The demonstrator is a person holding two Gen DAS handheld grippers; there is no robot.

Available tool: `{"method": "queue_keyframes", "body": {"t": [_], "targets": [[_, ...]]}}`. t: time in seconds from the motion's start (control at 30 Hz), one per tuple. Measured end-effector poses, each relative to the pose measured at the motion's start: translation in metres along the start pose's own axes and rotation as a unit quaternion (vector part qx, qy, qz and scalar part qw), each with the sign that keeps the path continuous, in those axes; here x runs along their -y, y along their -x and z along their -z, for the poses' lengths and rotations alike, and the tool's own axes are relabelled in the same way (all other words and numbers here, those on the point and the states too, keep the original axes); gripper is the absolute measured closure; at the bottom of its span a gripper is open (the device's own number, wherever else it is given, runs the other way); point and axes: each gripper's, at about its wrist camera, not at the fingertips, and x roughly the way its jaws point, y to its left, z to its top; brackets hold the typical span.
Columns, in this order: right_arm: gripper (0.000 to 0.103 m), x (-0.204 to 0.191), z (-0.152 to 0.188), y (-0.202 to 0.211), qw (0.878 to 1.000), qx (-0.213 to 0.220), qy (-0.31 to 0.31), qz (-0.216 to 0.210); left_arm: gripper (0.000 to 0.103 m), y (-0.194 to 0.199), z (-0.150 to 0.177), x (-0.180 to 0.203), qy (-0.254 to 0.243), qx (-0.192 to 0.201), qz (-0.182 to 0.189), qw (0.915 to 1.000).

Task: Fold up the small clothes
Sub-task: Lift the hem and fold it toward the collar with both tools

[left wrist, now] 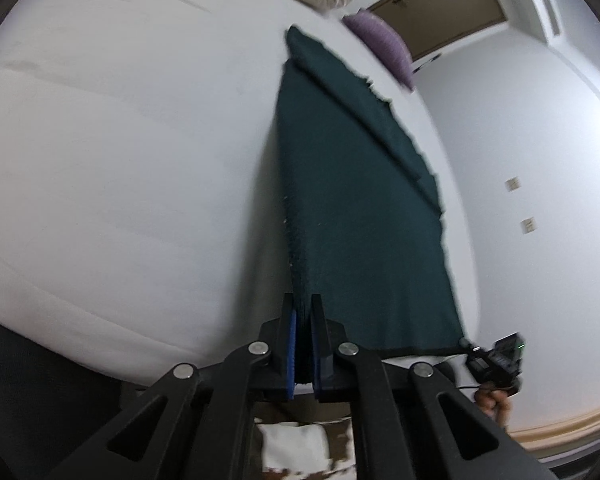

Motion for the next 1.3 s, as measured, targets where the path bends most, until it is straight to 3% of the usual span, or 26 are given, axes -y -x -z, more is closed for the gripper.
{"method": "queue_keyframes", "body": {"t": [0.43,0.67,0.93,1.3], "targets": [[0.097,-0.044,-0.044,0.025,0.994,0.048,-0.013,-0.102,0.097,0.027,-0.039,0.024,0.052,0.064,0.116,0.9899],[0.097,-0.075,-0.095,0.030,0.983,0.090,-0.029,-0.159,0.097,0.022,-0.083,0.031,0.074,0.094,0.144,0.9823],[0.097,-0.103,-0.173,0.012,0.972,0.136,-0.037,-0.187,0.097,-0.010,-0.157,0.033,0.106,0.111,0.164,0.9744],[0.097,-0.114,-0.300,-0.063,0.969,0.171,-0.079,-0.162,0.097,-0.079,-0.271,0.049,0.111,0.119,0.137,0.9770]]}}
